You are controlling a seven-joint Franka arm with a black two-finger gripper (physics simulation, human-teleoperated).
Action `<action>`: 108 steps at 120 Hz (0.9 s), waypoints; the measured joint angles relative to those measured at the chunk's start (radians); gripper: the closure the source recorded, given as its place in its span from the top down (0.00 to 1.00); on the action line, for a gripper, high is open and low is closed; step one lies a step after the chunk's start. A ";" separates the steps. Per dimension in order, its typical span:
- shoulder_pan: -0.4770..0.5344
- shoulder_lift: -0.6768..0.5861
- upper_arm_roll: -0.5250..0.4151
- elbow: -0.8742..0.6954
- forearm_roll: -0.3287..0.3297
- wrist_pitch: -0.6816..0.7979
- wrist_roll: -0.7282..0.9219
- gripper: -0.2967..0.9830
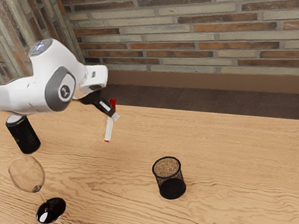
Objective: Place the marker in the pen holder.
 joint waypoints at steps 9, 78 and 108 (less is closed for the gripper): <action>-0.003 0.018 -0.068 -0.002 0.000 0.041 -0.009 0.16; -0.002 0.039 -0.308 -0.056 -0.015 0.210 -0.021 0.17; -0.005 0.000 -0.345 -0.136 -0.044 0.245 -0.015 0.17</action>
